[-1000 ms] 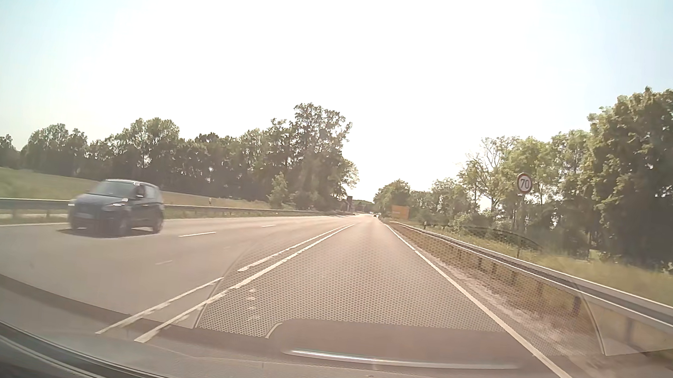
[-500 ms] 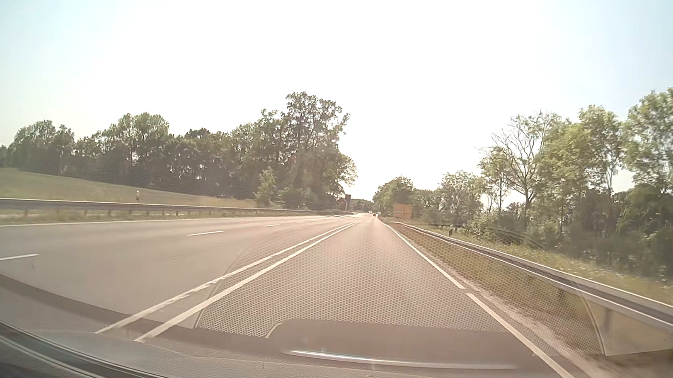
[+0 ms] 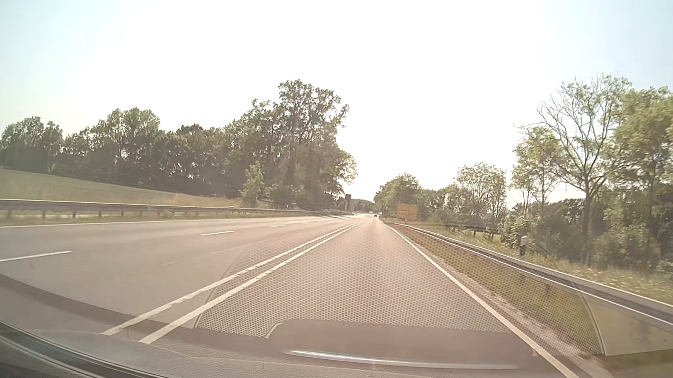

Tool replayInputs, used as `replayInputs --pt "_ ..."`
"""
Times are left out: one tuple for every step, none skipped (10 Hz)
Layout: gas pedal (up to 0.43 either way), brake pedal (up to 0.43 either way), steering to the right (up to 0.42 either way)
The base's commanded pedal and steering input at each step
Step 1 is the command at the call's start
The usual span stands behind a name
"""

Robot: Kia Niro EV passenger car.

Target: Follow the waypoints while adhering to traffic rules and regulations

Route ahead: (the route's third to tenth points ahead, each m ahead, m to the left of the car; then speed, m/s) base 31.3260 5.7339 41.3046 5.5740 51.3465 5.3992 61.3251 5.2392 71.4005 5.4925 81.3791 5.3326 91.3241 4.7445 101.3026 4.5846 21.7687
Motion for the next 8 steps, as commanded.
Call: replayInputs --pt "0.0 0.006 0.005" --pt "0.0 0.006 0.007" --pt "0.0 0.006 0.008" --pt "0.0 0.006 0.009" --pt "0.0 0.006 0.009" --pt "0.0 0.006 0.008" --pt "0.0 0.006 0.008" --pt "0.0 0.006 0.008"
